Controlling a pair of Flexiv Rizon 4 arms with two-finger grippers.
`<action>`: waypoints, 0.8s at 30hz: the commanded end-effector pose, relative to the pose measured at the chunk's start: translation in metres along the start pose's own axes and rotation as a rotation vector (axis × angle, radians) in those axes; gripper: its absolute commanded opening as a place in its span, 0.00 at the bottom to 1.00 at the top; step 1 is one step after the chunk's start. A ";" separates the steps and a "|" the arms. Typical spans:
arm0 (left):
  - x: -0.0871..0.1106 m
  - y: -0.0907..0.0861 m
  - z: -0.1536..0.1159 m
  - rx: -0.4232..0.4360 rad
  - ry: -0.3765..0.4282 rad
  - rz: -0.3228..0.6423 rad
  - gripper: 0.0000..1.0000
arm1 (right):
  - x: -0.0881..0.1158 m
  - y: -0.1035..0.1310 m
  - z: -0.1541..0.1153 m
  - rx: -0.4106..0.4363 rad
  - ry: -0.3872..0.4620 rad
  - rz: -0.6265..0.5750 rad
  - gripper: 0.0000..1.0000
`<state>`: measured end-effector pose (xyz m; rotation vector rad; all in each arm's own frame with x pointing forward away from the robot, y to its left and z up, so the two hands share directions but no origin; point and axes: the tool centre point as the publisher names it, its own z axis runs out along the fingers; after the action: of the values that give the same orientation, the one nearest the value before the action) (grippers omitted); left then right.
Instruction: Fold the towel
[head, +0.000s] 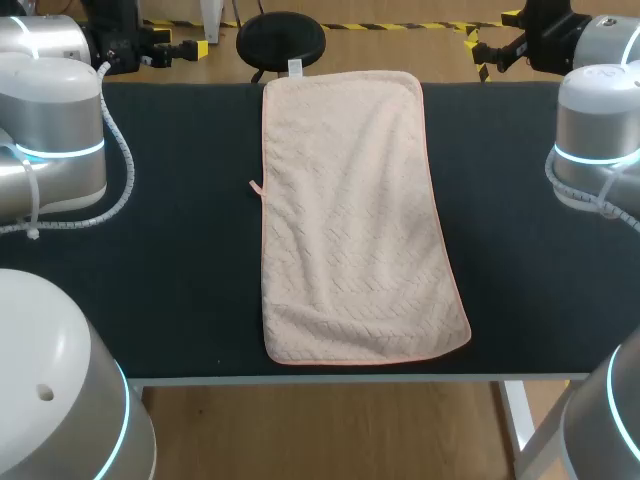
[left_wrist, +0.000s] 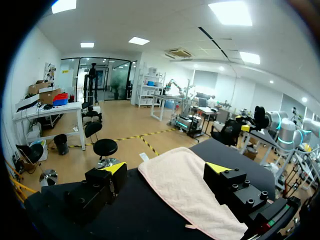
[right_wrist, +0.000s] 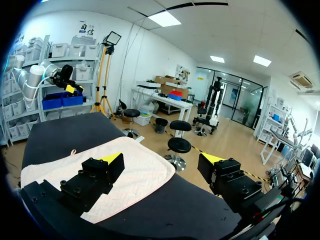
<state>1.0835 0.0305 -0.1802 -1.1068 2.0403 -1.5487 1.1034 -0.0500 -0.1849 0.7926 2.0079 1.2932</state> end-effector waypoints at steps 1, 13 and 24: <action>0.000 0.001 0.000 0.004 -0.002 0.001 1.00 | -0.001 0.000 0.000 0.000 0.002 0.000 1.00; 0.014 0.001 0.010 -0.356 0.078 0.422 1.00 | 0.022 0.008 0.023 0.350 0.210 -0.504 1.00; 0.028 0.025 0.005 -0.654 0.312 0.654 1.00 | 0.056 -0.003 0.025 0.647 0.476 -0.948 1.00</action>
<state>1.0586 0.0053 -0.2044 -0.5745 2.4296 -1.1642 1.0875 0.0069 -0.2144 0.2647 2.2855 0.9632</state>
